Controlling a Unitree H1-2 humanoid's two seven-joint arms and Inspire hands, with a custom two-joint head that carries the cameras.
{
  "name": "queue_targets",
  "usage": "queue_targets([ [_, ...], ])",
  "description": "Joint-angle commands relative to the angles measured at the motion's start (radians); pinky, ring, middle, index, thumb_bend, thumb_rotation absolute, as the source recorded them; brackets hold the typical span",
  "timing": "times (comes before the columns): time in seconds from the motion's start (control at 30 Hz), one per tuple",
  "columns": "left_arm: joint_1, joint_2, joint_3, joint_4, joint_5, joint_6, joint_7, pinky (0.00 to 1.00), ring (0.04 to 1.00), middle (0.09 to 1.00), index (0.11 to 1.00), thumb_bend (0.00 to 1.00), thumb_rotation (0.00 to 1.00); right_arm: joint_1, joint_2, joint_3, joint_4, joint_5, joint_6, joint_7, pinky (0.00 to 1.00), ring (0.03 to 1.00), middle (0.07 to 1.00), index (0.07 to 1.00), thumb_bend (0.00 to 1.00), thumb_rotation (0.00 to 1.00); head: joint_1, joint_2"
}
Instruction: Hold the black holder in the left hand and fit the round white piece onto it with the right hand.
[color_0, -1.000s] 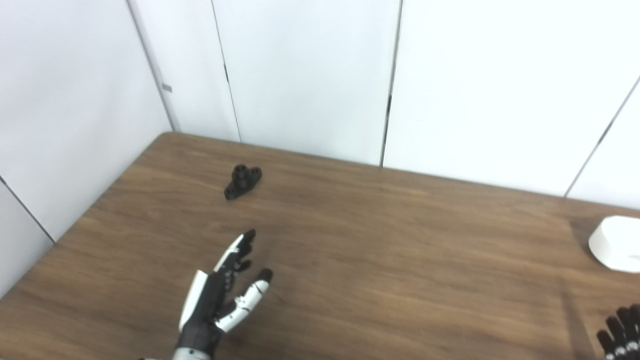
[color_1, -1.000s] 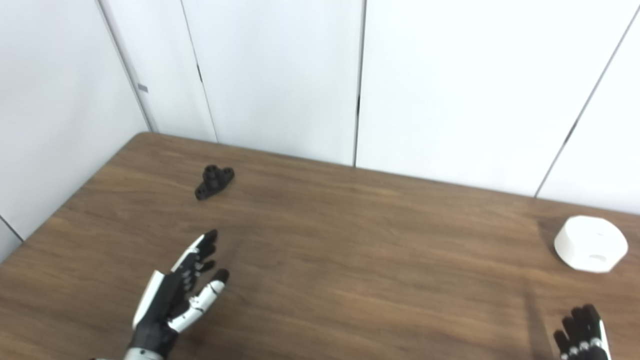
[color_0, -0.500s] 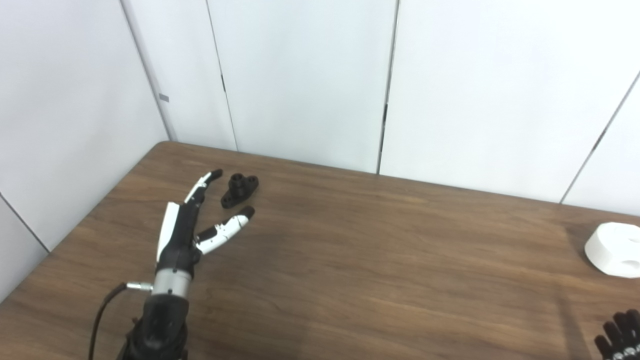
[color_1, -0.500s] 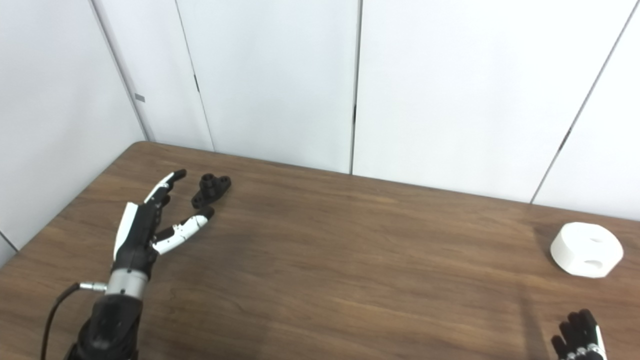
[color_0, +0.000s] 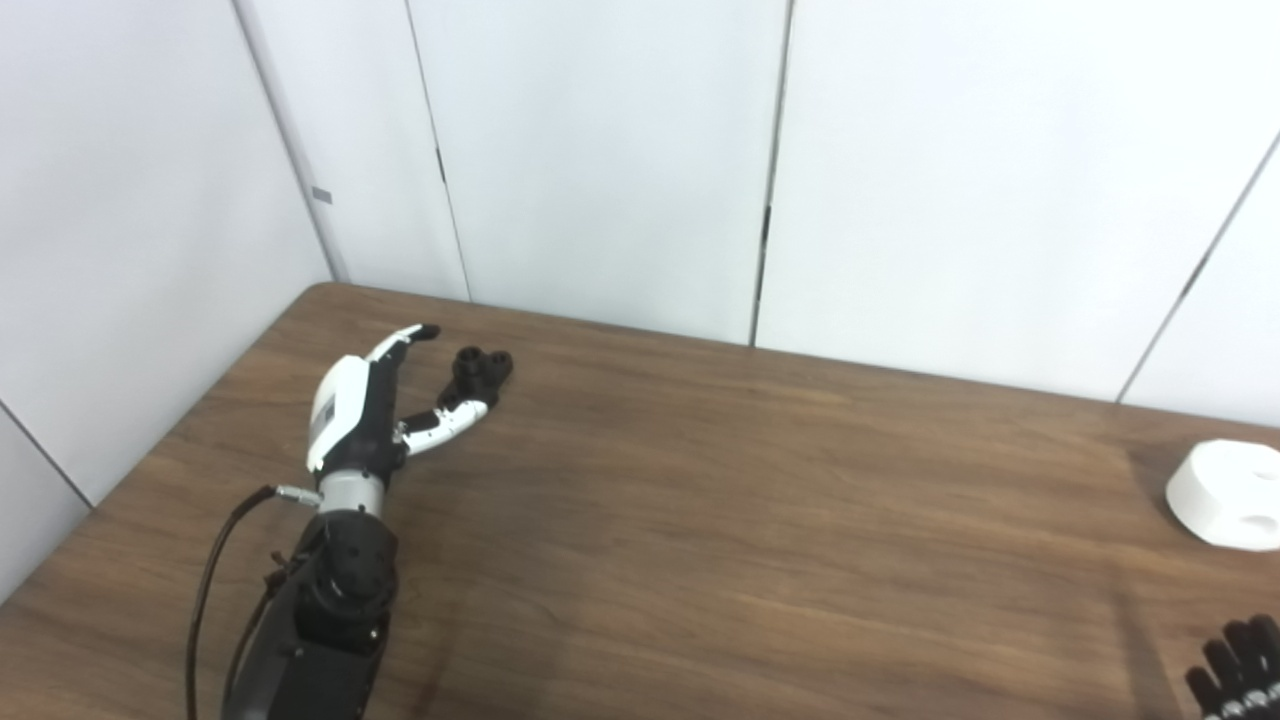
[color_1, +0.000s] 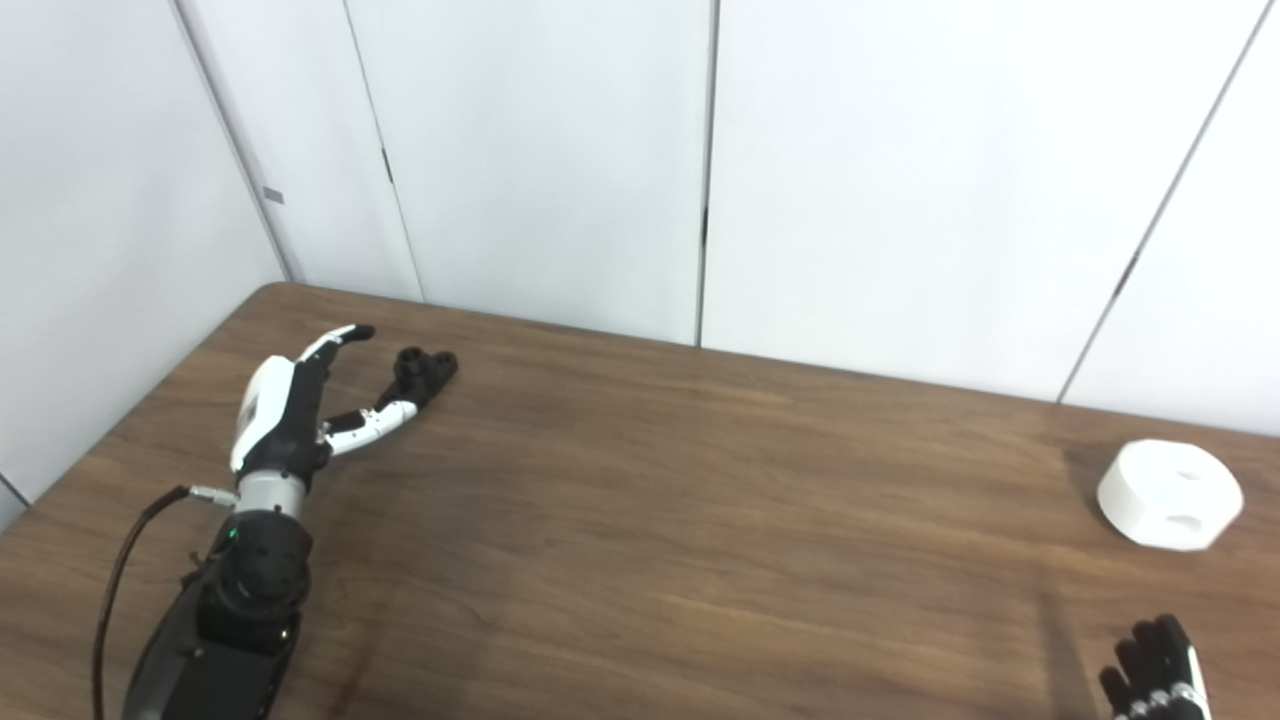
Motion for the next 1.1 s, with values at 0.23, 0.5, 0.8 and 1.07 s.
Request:
queue_targets([
  [0.23,-0.109,0.109,-0.117,0.123,0.204,0.104,0.031,1.0,0.992,0.935,0.811,0.89,0.48,0.023,0.018,0.008,0.038,-0.003,0.011,0.005,1.0,1.0,1.0,1.0,0.73,1.0,-0.001,0.007],
  [0.5,-0.143,0.108,-0.147,0.199,0.255,0.151,0.031,1.0,1.0,0.956,0.806,0.9,0.48,0.024,0.018,0.011,0.039,0.005,0.006,0.013,1.0,1.0,1.0,1.0,0.7,1.0,-0.006,0.01],
  [0.8,-0.189,0.117,-0.167,0.289,0.291,0.153,-0.013,1.0,1.0,0.947,0.801,0.88,0.47,0.027,0.02,0.012,0.032,0.0,0.012,0.009,1.0,1.0,1.0,1.0,0.73,1.0,-0.013,0.014],
  [1.07,-0.224,0.122,-0.182,0.335,0.294,0.153,-0.048,1.0,0.99,0.933,0.774,0.86,0.46,0.032,0.025,0.013,0.024,0.0,0.012,0.007,1.0,1.0,1.0,1.0,0.72,1.0,-0.022,0.019],
])
